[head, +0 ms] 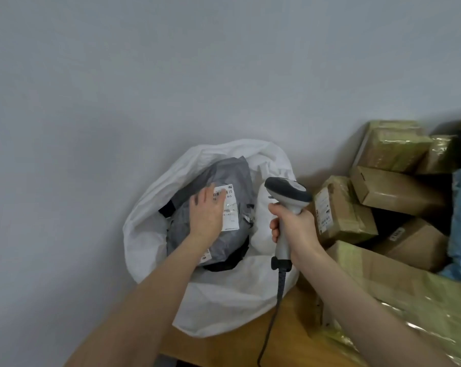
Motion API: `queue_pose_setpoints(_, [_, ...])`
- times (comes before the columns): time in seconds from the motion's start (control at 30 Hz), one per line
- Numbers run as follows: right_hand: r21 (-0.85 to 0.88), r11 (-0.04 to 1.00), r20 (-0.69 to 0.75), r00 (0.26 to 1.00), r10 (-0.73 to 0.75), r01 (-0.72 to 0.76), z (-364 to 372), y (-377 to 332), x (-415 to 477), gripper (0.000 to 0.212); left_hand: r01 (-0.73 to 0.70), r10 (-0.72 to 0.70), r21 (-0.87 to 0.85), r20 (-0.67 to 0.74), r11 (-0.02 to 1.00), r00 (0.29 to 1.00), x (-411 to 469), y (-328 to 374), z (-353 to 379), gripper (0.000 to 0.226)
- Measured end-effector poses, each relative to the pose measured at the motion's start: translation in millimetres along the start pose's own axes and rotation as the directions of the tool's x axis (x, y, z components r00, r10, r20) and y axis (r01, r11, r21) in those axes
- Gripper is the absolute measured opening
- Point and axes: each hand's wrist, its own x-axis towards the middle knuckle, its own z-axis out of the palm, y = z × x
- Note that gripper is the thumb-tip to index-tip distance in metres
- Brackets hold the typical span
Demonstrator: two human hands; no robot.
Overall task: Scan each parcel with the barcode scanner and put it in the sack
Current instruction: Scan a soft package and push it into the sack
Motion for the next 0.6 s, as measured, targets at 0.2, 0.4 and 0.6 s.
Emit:
queue_pose_setpoints(0.2, [-0.016, 0.999, 0.007, 0.999, 0.036, -0.036, 5.6, 6.5, 16.4, 0.012, 0.083, -0.008, -0.123, 0.510, 0.989, 0.860, 7.8, -3.0, 41.5, 0.095])
queue_pose_setpoints(0.4, [0.008, 0.997, -0.073, 0.994, 0.078, -0.078, -7.1, 13.6, 21.8, 0.009, 0.147, -0.081, -0.105, 0.469, 0.984, 0.879, 16.4, -10.8, 53.2, 0.081])
queue_pose_setpoints(0.6, [-0.012, 0.998, -0.104, 0.993, 0.065, -0.066, -21.4, 5.9, 5.9, 0.009, -0.011, 0.029, -0.144, 0.125, 0.990, 0.992, 23.8, 27.1, 15.3, 0.052])
